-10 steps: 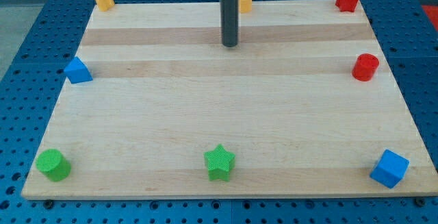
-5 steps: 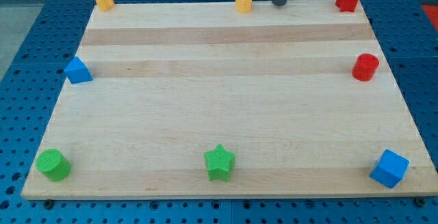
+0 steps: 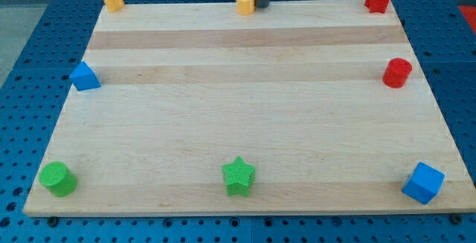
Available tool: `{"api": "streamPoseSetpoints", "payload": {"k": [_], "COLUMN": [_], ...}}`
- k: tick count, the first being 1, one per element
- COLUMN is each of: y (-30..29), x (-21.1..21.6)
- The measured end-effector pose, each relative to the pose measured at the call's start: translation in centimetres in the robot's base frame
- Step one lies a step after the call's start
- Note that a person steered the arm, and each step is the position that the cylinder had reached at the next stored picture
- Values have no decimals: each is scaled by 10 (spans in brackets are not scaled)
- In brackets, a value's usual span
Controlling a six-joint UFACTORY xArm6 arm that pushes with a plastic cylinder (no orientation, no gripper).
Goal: Place yellow hexagon to the bottom of the yellow heart
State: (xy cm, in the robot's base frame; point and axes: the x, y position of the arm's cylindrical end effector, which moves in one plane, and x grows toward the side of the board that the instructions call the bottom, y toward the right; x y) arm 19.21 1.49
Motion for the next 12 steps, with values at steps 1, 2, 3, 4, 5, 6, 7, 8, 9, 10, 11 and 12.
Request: {"api": "streamPoseSetpoints", "payload": {"k": [1,2,3,4,5,6,7,8,9,10,11,12], "y": [-29,-59,-78,-91,-100,-112,-125,-134,-136,-135,-138,-148], "x": [1,2,5,4,4,4,4,5,16,27,32,32]}}
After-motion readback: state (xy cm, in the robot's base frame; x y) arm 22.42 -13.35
